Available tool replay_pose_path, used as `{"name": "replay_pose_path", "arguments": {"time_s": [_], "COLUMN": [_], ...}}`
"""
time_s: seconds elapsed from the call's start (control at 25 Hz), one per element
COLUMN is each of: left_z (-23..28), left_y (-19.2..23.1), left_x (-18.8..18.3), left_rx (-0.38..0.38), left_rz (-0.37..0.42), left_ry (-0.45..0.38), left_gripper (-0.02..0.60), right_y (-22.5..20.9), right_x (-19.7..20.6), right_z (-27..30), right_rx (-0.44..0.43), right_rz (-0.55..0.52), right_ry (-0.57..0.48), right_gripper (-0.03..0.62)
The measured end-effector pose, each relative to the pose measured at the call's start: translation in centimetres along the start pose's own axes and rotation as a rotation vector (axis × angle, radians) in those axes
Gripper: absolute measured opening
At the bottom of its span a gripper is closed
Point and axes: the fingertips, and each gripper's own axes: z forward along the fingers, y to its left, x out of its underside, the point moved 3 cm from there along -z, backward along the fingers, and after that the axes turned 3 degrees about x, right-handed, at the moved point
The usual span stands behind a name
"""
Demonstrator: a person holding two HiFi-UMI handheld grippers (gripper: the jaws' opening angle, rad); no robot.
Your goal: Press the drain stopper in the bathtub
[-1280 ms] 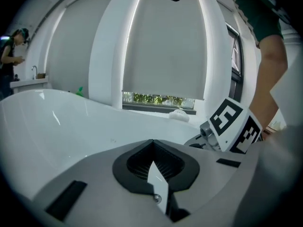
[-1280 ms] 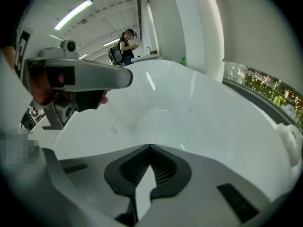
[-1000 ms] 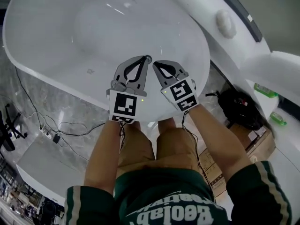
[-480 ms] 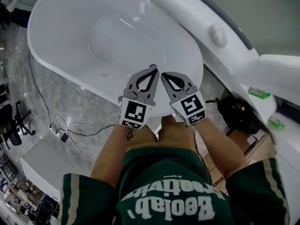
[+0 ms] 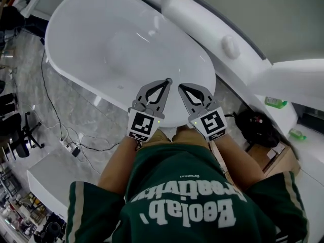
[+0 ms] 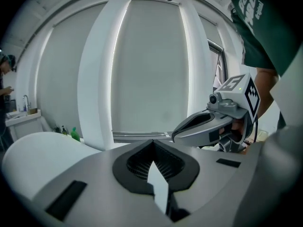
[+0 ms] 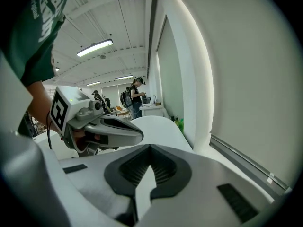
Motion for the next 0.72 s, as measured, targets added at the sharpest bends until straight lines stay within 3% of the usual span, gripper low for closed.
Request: {"name": "replay_pose_path", "arguments": {"time_s": [0.48,0.72], "left_z": [-4.9,-7.7], "left_y": [0.8,0.8], "left_x": [-6.2,-7.6], "left_rx": [-0.039,-0.048], "left_rz": [0.049,0.063], "left_ry": [-0.100,-0.147], "left_gripper": [0.003,0.003], "right_y": [2.4,3.6], "right_x": [-6.8,-9.4], "right_z": [-3.7,-5.4], "right_rx": [0.006,0.023], "right_rz": [-0.103,-0.062], "right_ry": [-0.151,-0.239], "right_gripper": [0.014,0.014]}}
